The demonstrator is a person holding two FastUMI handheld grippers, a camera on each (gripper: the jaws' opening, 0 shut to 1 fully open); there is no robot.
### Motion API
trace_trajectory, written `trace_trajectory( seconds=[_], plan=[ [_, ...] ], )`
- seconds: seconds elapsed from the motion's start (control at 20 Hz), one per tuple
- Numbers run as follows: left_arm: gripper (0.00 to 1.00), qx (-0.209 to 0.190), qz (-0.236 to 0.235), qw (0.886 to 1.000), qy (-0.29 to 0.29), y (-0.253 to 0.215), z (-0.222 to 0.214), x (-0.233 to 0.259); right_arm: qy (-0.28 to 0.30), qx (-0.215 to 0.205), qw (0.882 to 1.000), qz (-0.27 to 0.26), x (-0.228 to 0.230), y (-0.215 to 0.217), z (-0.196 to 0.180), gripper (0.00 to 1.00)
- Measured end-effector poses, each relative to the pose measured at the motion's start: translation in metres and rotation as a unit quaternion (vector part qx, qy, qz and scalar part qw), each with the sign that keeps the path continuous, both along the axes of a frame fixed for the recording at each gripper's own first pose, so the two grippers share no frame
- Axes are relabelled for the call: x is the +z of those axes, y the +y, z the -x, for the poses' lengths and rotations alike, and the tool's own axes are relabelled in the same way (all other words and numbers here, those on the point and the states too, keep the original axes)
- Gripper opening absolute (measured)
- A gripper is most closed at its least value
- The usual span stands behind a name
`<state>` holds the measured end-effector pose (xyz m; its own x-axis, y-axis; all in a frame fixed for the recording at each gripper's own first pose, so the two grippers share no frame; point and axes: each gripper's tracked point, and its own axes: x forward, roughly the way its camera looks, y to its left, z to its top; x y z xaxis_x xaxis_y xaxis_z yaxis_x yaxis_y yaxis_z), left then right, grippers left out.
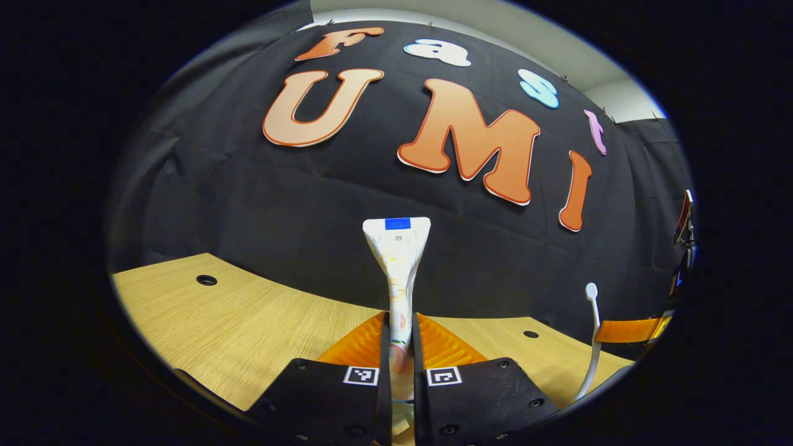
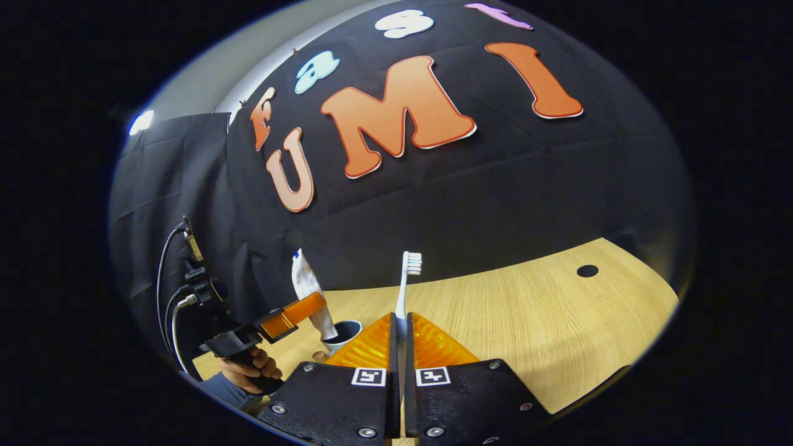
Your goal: Put the toothbrush and toothpaste on the desktop into the cup, then pick up the cup and place it on the coaster on the desktop.
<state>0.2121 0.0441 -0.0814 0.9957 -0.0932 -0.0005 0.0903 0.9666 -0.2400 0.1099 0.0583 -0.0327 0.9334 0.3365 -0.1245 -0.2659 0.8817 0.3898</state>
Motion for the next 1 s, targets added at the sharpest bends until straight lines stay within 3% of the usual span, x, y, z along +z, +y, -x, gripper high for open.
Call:
trace_trajectory(
  seconds=[0.25,0.45,0.75,1.0],
  plan=[
    [0.13,-0.012,-0.003,1.0,0.01,-0.01,-0.009,-0.007,-0.001,0.004,1.0,-0.003,0.005,0.006,-0.012,0.03],
    [0.14,-0.002,0.007,1.0,0.027,-0.002,-0.008,-0.023,-0.006,0.015,1.0,0.021,0.01,0.014,-0.018,0.03],
    [0.16,0.011,0.001,0.999,0.046,0.007,-0.007,-0.038,-0.014,0.033,0.999,0.013,0.019,0.034,-0.025,0.03],
    [0.15,-0.006,-0.02,0.999,0.048,-0.007,0.0,-0.04,-0.003,0.039,0.999,0.01,0.012,0.043,-0.029,0.03]
  ],
)
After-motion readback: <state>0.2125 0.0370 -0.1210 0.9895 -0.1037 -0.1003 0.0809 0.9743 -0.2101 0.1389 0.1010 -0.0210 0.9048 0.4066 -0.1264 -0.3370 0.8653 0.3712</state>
